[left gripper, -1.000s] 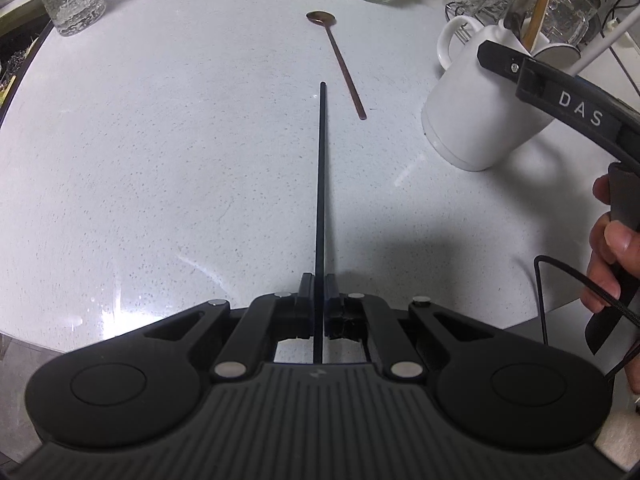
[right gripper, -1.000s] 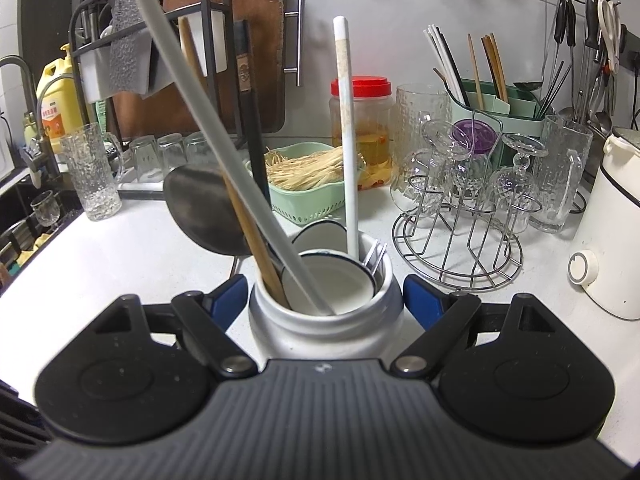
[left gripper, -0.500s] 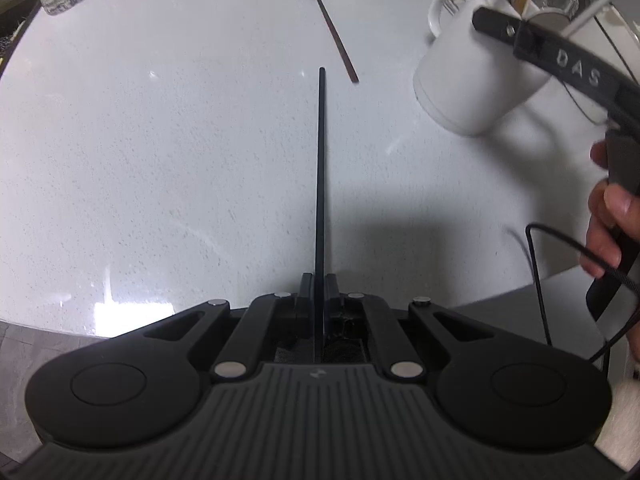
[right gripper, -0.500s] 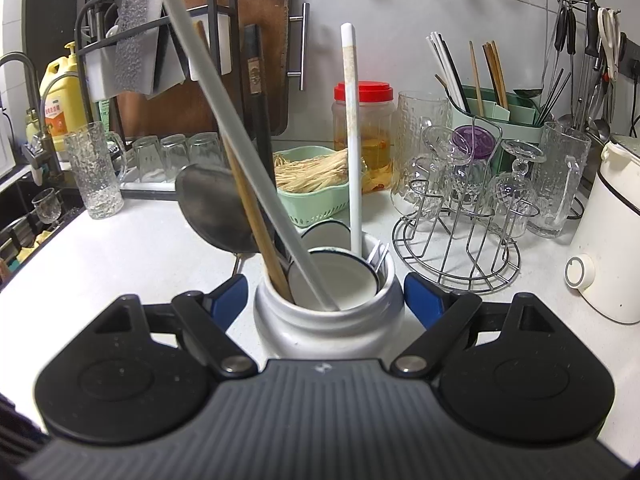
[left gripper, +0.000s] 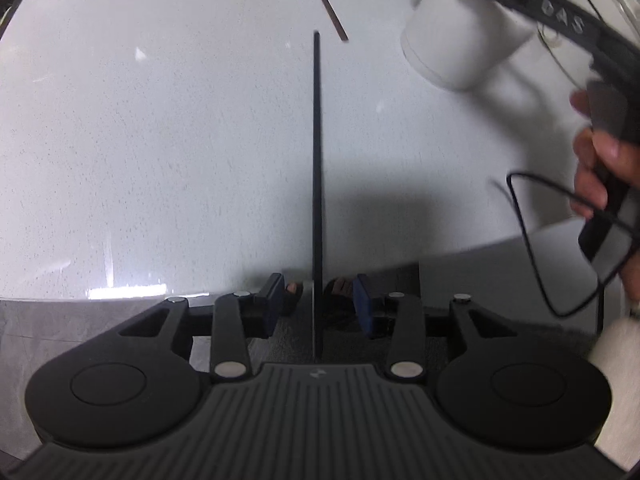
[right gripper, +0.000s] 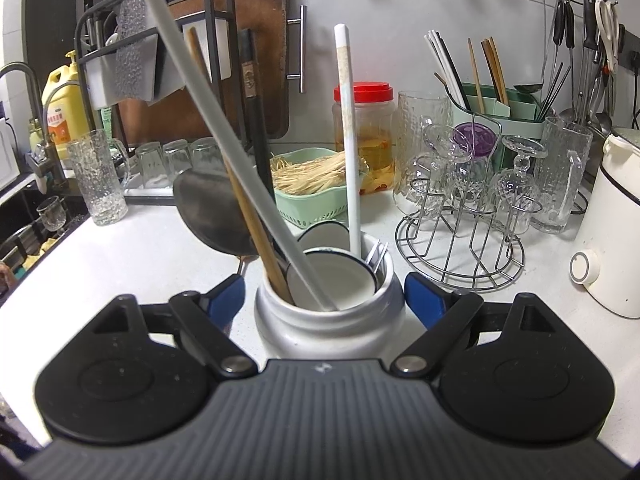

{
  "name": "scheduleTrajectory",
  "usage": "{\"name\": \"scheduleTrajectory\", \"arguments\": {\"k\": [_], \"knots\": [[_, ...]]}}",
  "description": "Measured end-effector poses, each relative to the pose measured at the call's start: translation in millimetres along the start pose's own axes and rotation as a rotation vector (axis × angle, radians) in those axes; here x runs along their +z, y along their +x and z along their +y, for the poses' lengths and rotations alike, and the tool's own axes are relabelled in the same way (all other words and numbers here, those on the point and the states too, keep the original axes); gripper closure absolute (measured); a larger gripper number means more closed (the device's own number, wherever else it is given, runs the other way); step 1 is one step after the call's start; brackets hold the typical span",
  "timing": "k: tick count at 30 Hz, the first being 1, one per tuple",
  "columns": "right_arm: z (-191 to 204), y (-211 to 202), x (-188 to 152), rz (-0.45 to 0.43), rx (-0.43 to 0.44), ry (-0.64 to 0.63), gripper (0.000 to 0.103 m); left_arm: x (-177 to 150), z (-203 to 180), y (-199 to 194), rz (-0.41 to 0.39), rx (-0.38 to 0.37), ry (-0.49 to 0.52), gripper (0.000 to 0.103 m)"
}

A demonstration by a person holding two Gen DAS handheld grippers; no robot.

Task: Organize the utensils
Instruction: 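Lift the black chopstick with the left gripper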

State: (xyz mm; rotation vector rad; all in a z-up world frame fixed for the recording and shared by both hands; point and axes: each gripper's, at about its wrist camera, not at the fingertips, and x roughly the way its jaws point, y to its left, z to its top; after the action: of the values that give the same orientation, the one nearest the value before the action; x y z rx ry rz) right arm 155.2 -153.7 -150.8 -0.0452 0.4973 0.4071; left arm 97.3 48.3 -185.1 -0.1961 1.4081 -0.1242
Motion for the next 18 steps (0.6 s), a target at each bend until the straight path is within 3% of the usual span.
{"name": "scheduleTrajectory", "arguments": {"k": [3,8,11,18], "knots": [[-0.1,4.2,-2.4,0.024,-0.001,0.001,0.012,-8.9,-0.6,6.8,0.023,-0.004,0.029,0.062],[0.4,8.5,-4.7,0.047,-0.005,-0.001,0.012,-11.4,-0.2,16.1,0.034,-0.009,0.021,0.079],[0.9,10.8,-5.4,0.054,-0.006,-0.002,0.011,-12.9,3.3,22.6,0.04,0.016,0.004,0.096],[1.1,13.0,-5.9,0.051,-0.002,-0.011,0.01,-10.4,-2.4,-5.8,-0.028,0.042,0.035,0.097]]}}
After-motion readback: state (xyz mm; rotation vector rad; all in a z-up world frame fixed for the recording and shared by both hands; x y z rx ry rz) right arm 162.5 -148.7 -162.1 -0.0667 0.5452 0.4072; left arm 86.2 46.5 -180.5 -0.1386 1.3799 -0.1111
